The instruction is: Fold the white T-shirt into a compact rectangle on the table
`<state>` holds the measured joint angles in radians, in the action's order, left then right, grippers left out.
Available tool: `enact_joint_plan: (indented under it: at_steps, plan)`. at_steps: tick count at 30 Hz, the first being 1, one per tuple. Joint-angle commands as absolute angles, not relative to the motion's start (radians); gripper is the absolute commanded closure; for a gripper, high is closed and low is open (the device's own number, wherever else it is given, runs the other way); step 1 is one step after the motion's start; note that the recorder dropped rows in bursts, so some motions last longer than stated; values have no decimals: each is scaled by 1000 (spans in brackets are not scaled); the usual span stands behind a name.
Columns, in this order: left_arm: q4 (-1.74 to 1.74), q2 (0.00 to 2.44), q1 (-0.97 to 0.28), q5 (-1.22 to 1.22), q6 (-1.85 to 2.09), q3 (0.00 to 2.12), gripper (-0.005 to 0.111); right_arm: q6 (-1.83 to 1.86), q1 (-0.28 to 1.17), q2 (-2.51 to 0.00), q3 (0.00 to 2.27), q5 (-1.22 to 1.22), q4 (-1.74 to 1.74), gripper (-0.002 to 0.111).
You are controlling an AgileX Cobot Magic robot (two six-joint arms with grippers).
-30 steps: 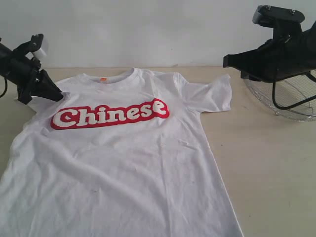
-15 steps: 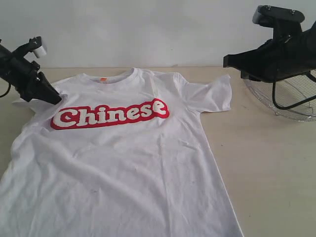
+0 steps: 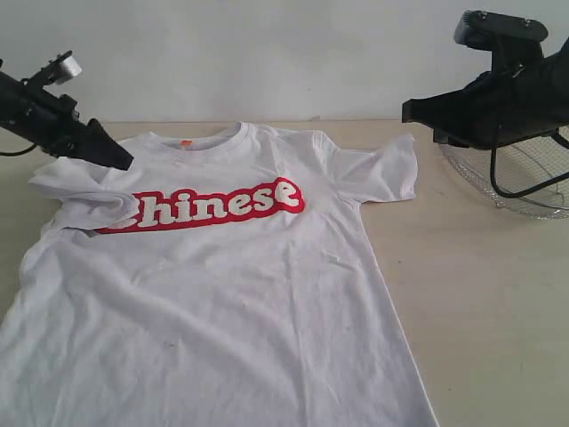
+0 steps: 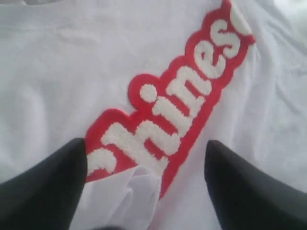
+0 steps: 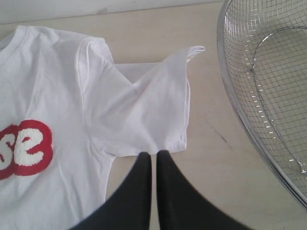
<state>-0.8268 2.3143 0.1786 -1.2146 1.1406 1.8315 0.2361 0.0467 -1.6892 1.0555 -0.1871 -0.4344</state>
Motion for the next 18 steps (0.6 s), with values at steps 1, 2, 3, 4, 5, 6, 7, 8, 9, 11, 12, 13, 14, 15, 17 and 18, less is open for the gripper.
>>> enact_joint_plan:
  at_steps: [1,2,3,4,5,6,7,8,9,11,12,13,14,15,17,18]
  plan:
    - [-998,2311,215,-1221,857,1837,61,245,42,-1686,1060,-194,-436,108]
    - [-1022,2311,228,-1221,824,1837,66,245,42,-1686,1060,-195,-436,108]
    - [-1036,2311,241,-1221,756,1837,74,245,42,-1686,1060,-198,-436,108]
    - [-1047,2311,262,-1221,661,1837,83,245,42,-1686,1060,-200,-436,108]
    - [-1060,2311,277,-1221,642,1837,87,245,42,-1686,1060,-203,-436,108]
    - [-1073,2309,292,-1221,634,1837,90,245,42,-1686,1060,-207,-436,108]
    - [-1082,2307,316,-1221,596,1834,92,245,42,-1686,1060,-210,-436,108]
    - [-1095,2302,331,-1221,563,1824,92,245,42,-1686,1060,-215,-436,108]
    - [-1111,2290,348,-1221,549,1803,92,245,42,-1686,1060,-219,-436,108]
    - [-1121,2258,373,-1221,544,1749,92,245,42,-1686,1060,-225,-436,108]
    - [-1121,2233,379,-1221,544,1710,92,243,42,-1686,1060,-229,-436,108]
    - [-1119,2204,388,-1221,545,1663,92,243,42,-1686,1060,-236,-436,108]
    - [-1111,2174,391,-1221,550,1624,92,243,42,-1686,1060,-240,-436,108]
    - [-1095,2143,397,-1221,553,1576,92,243,42,-1686,1060,-249,-436,108]
    - [-1047,2082,401,-1150,536,1475,92,243,42,-1686,1060,-259,-436,108]
    - [-1031,2049,401,-1109,538,1429,92,243,42,-1686,1060,-262,-436,108]
